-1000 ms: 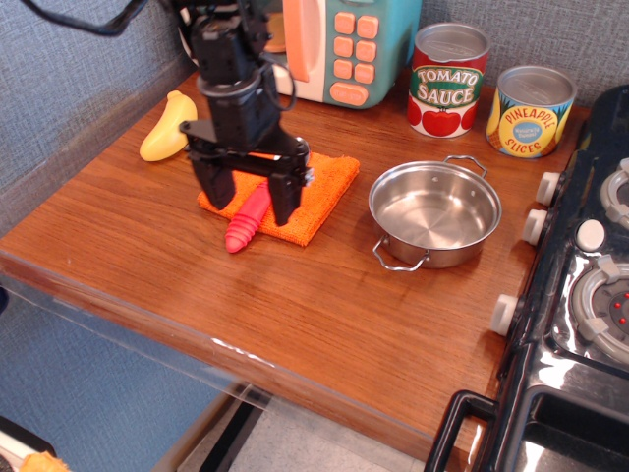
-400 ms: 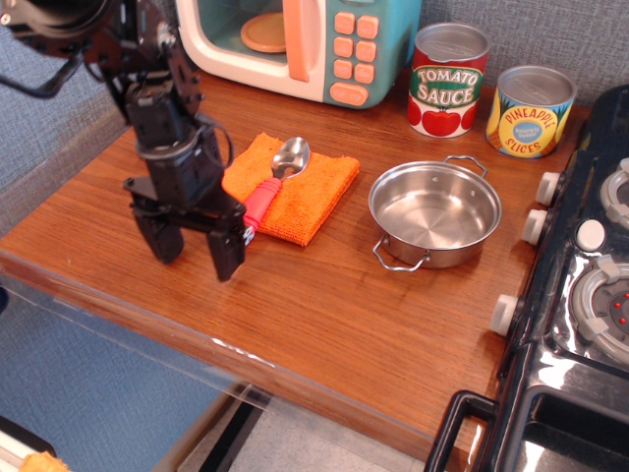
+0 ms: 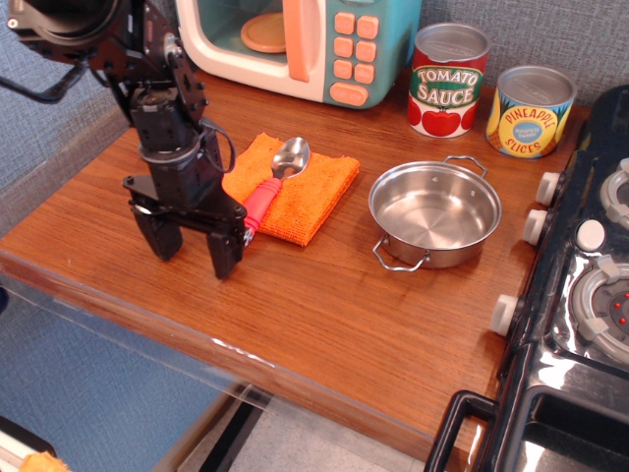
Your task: Pick up the red spoon on to of orange cloth and place it on its left
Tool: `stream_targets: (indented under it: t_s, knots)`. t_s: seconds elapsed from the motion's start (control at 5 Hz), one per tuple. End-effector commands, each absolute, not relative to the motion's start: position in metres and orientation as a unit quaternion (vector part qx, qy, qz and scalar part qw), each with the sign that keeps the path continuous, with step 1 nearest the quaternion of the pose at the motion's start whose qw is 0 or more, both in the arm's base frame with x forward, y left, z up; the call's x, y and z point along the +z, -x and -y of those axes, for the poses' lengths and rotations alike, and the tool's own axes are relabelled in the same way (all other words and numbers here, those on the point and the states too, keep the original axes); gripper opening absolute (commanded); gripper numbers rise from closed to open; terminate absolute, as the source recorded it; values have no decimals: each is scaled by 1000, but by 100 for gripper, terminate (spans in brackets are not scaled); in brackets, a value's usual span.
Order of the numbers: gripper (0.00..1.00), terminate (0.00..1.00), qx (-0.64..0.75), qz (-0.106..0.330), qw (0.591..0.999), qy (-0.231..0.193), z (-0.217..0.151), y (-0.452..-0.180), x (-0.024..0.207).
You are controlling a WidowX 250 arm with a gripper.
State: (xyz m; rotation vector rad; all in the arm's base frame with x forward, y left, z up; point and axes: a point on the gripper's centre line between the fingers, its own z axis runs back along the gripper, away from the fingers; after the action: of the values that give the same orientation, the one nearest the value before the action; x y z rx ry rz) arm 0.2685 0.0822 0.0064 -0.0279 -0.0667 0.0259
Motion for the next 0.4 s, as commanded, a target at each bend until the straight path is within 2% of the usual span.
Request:
stream_targets:
  t_s: [0.0, 0.2]
  knots:
    - [100, 0, 8, 50, 999, 3, -69, -285, 9]
    - [100, 0, 9, 50, 999, -1, -65, -286, 5]
